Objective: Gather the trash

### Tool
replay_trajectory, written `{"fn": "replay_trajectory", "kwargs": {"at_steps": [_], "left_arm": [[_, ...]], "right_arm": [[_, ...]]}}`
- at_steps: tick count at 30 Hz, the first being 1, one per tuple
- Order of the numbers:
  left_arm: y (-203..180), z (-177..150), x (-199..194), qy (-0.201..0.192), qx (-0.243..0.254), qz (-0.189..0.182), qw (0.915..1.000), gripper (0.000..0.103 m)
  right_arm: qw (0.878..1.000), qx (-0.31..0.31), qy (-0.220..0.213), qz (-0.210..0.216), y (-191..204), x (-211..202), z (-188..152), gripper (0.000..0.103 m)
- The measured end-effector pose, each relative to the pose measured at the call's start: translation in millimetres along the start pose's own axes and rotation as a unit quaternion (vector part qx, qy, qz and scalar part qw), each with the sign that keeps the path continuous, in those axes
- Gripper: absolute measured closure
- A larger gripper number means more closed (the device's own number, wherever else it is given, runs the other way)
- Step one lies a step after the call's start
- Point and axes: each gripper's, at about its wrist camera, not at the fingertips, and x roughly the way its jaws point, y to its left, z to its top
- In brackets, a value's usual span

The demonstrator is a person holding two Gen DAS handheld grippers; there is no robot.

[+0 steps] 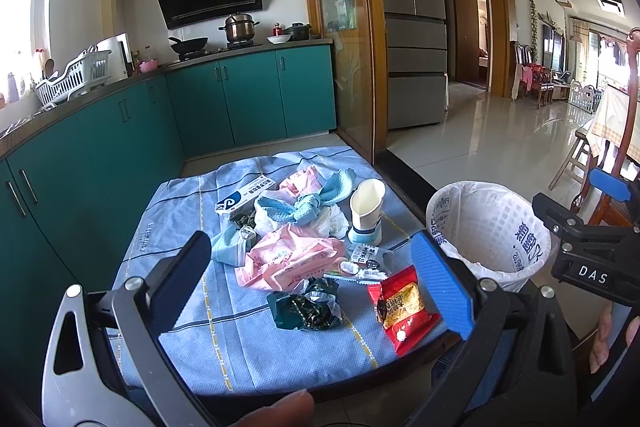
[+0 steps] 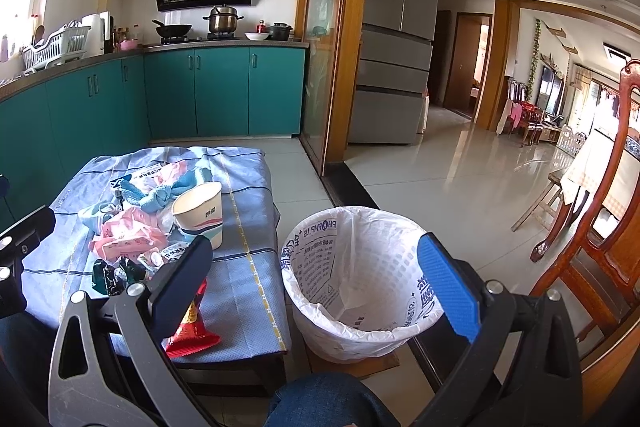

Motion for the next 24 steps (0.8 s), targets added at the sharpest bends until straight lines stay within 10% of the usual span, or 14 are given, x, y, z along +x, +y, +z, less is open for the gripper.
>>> {"fn": "replay_trajectory", "kwargs": {"at_steps": [24], "left_arm": [[2,-3,-14,-0.013,0.000,0.000,0.9999,0.003]], "right_arm": [[1.000,-0.001,-0.014,0.001,-3,-15,0,0.003]]}}
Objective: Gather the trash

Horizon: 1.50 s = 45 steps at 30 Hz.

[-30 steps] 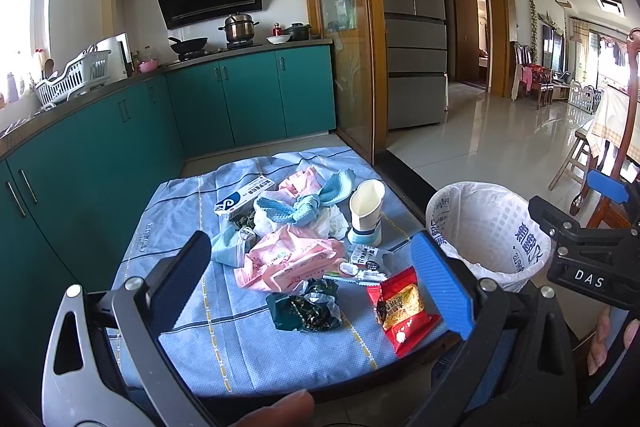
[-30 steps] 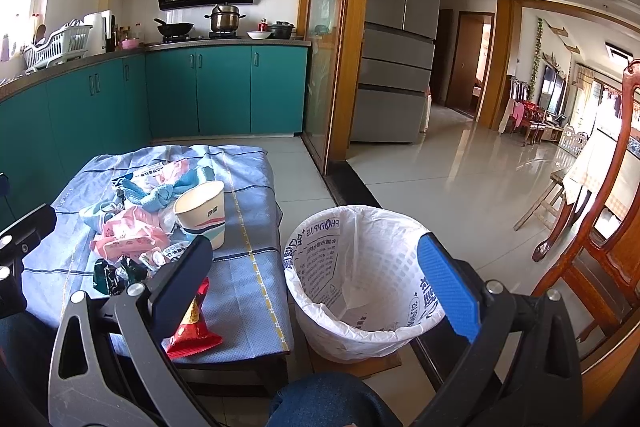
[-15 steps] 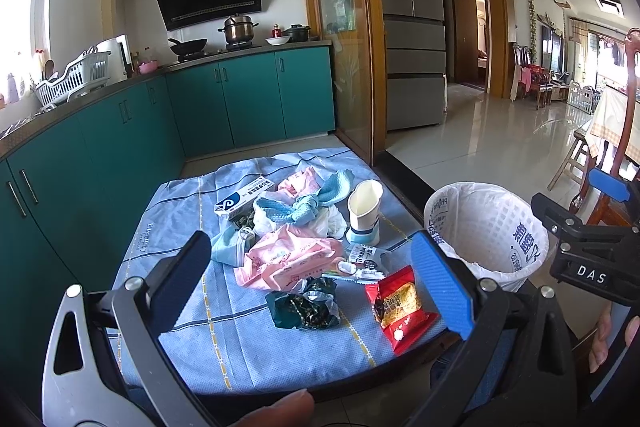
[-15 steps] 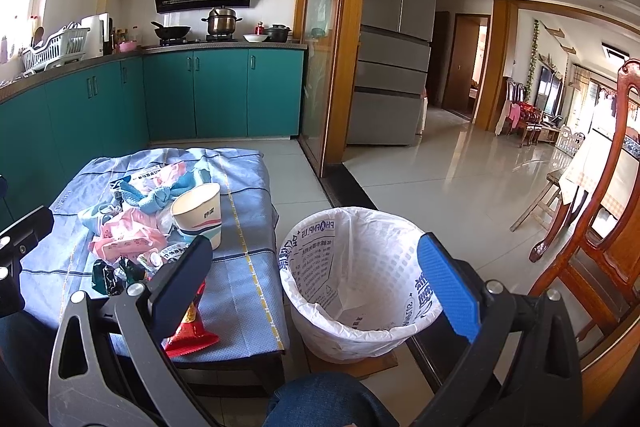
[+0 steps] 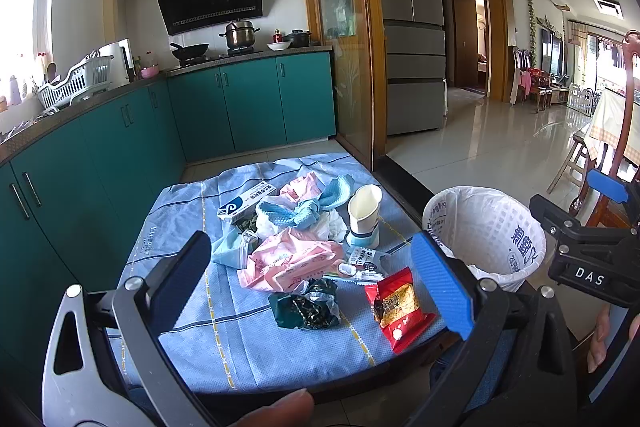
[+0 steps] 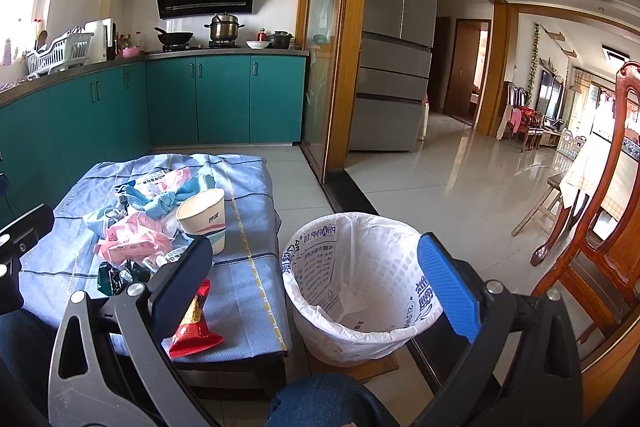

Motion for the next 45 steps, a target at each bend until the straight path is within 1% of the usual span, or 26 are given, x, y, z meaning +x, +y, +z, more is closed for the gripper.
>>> {"fn": "replay_trajectory", "kwargs": {"at_steps": [27,32,34,37,40,41,43,44,45], "left_arm": [[-1,-3,-3,0.002,0.001,0.000,1.0000,0.003],[-1,-8,1,0.009,0.001,0.000,1.0000,0.003],[1,-11,8,0.018,-0.001,0.000,0.9998,0.003],[14,-15,22,0.034,-0.016,0.004,0.9993,0.003],[36,-21,33,0.046,-0.045,-0.007,0.9979,0.003],[44,-25,38,0.054,-0.049,-0.007,0.9973,0.003],[58,-40,51,0.080,-0.051,0.004,0.9954,0.003],[63,-46,56,0.090,-0.054,0.005,0.9944,0.004],[69,-57,62,0.107,-0.058,-0.001,0.9926,0.004]], "right_arm": [[1.000,-0.001,0.000,-0.001,1,-3,0,0.003],[1.000,0.000,0.001,-0.001,2,-1,0,0.003],[1.000,0.000,0.001,0.005,2,-2,-1,0.003],[1.000,0.000,0.007,0.018,2,0,-5,0.003],[0.998,-0.015,0.042,0.052,10,15,-13,0.003],[0.996,-0.021,0.054,0.070,15,21,-16,0.003],[0.989,-0.032,0.079,0.117,29,36,-28,0.003],[0.987,-0.036,0.088,0.132,35,42,-32,0.003],[0.980,-0.045,0.110,0.158,46,52,-40,0.003]]}}
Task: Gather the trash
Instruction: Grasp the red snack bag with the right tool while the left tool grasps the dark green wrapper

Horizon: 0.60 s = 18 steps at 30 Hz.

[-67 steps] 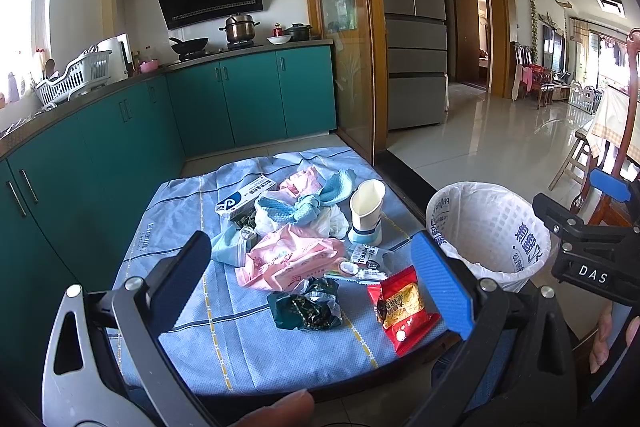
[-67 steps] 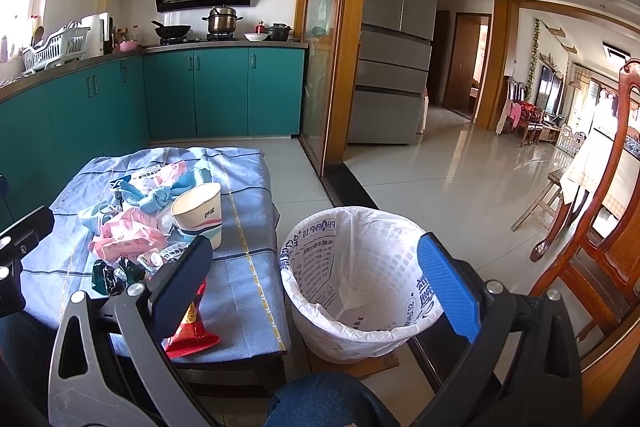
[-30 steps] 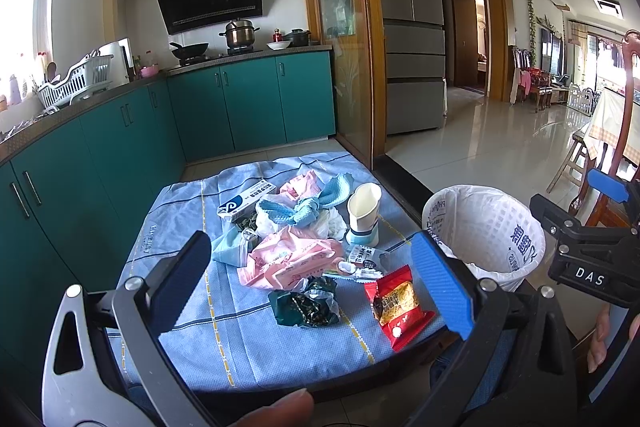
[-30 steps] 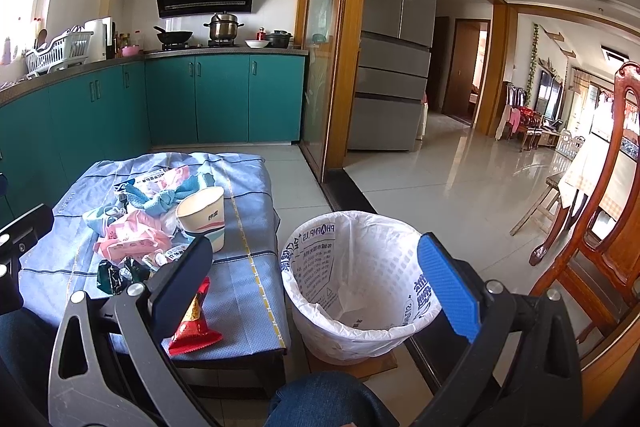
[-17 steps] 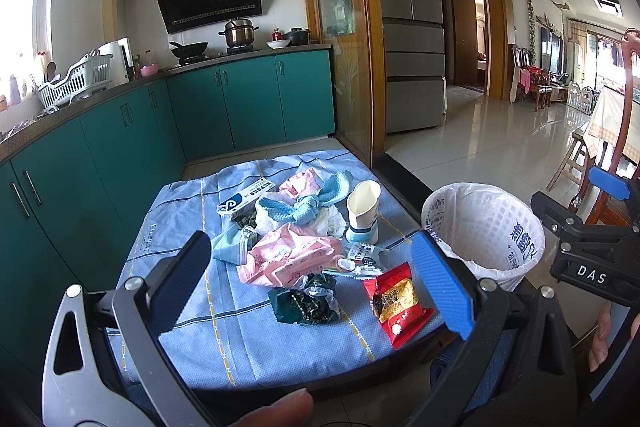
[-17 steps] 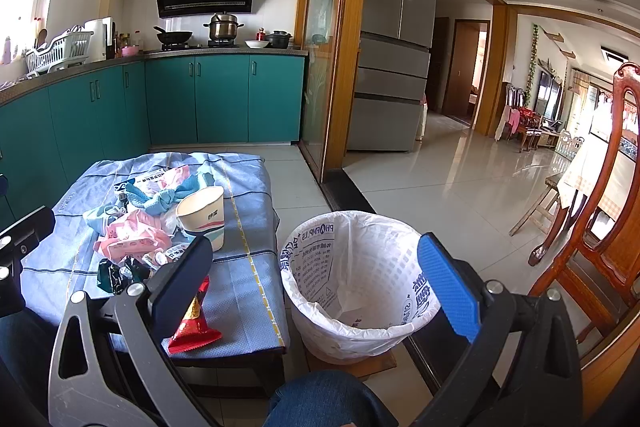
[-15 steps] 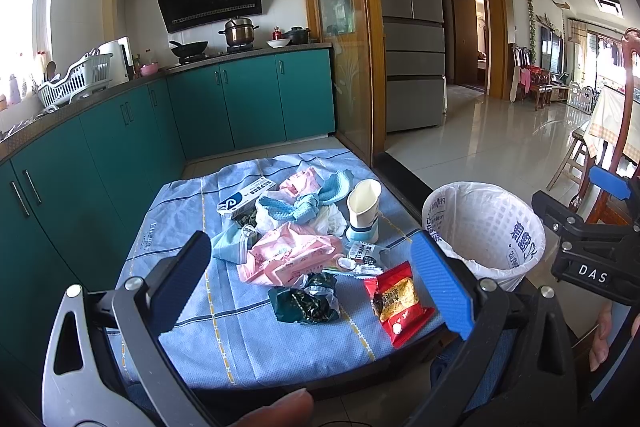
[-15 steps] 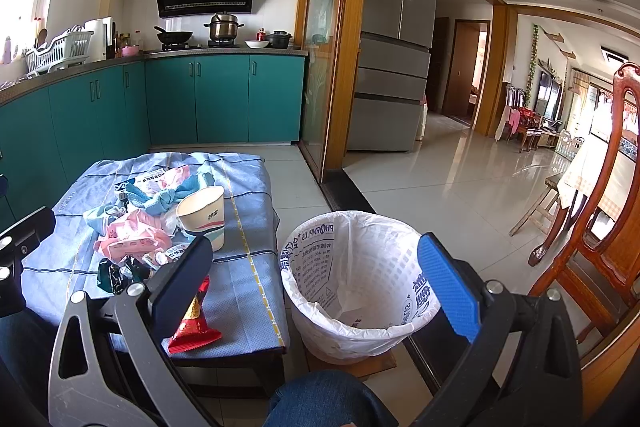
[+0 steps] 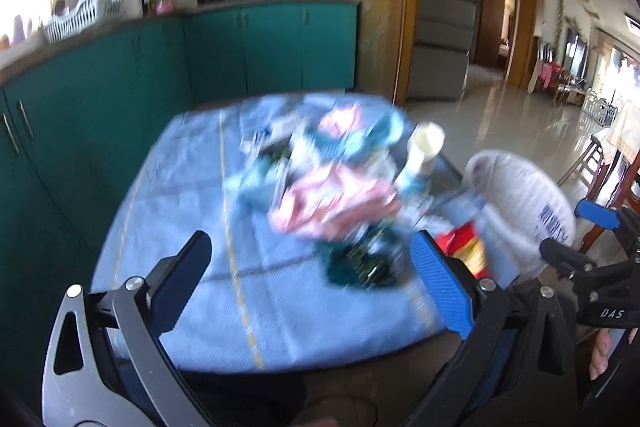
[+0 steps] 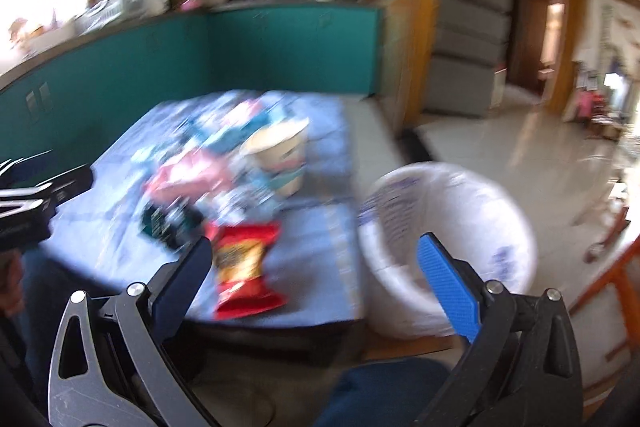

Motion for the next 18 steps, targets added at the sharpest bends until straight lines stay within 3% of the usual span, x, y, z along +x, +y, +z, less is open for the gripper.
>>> {"fn": "replay_trajectory", "kwargs": {"at_steps": [4,9,12,13,14,18], "left_arm": [[13,-19,21,0.039,0.002,-0.010,0.9992,0.005],[10,-27,48,0.067,0.006,-0.016,0.9976,0.005],[0,-27,63,0.084,0.016,-0.032,0.9958,0.005],[-3,-27,67,0.088,0.018,-0.037,0.9953,0.005],[-8,-27,74,0.098,0.021,-0.041,0.9942,0.005],[-26,-23,99,0.118,0.029,-0.053,0.9911,0.005]], "right_arm": [[0.996,-0.027,0.047,0.069,27,40,-8,0.003],[0.992,-0.052,0.097,0.066,50,95,-14,0.008],[0.990,-0.070,0.112,0.049,57,111,-18,0.031],[0.990,-0.069,0.114,0.055,56,110,-18,0.046],[0.989,-0.063,0.115,0.067,54,110,-19,0.056],[0.990,-0.033,0.113,0.079,33,100,-18,0.057]]}}
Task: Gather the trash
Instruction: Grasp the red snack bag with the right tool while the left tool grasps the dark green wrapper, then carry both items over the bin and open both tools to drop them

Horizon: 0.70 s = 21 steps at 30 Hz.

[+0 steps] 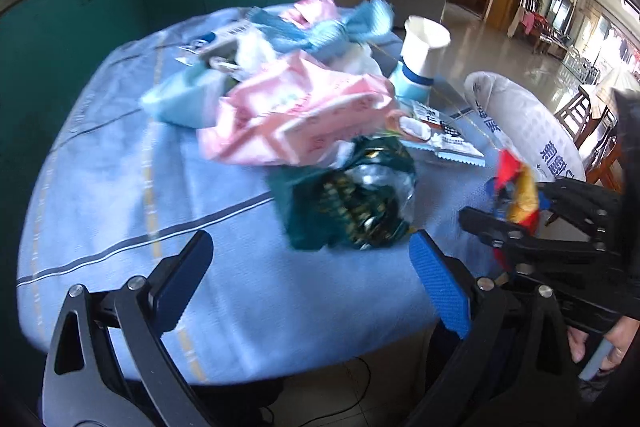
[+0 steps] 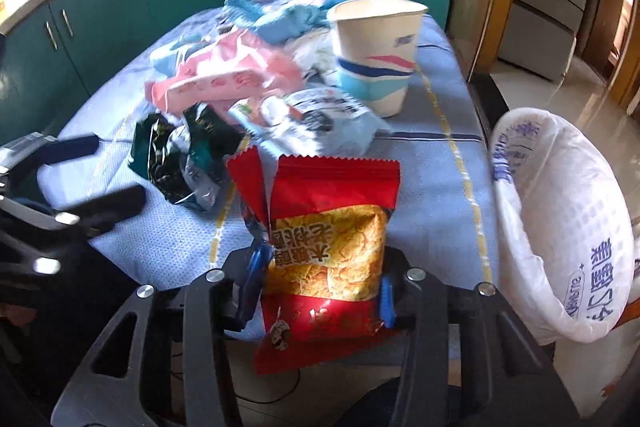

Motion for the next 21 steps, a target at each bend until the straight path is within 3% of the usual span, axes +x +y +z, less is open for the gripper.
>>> {"fn": "replay_trajectory", "kwargs": {"at_steps": [2,4,5,7,9,16,21], "left_arm": [[-5,4,11,-0.001,-0.004,-0.014,0.9999,0.005],[-7,6,20,0.002,-0.009,-0.017,0.9998,0.017],[-7,6,24,0.009,-0.009,-0.017,0.9998,0.030],[-9,4,28,0.004,-0.004,-0.011,0.9999,0.035],[-8,2,26,0.002,-0.001,-0.011,0.9999,0.047],[-1,-1,-10,-0.030,-0.006,-0.006,0.9995,0.048],[-16,36,-53,-0.110,0.021,-0.008,0.9936,0.048]], "right_arm": [[1.000,0.017,-0.009,0.009,-11,-8,0,0.057],[0.999,0.029,-0.017,0.007,-20,-16,-1,0.057],[0.999,0.031,-0.020,0.005,-23,-20,-2,0.058],[0.999,0.036,-0.026,-0.004,-35,-27,1,0.058],[0.998,0.043,-0.037,-0.010,-45,-38,2,0.058],[0.993,0.070,-0.078,-0.044,-82,-50,22,0.058],[0.983,0.089,-0.140,-0.079,-118,-68,71,0.057]]}}
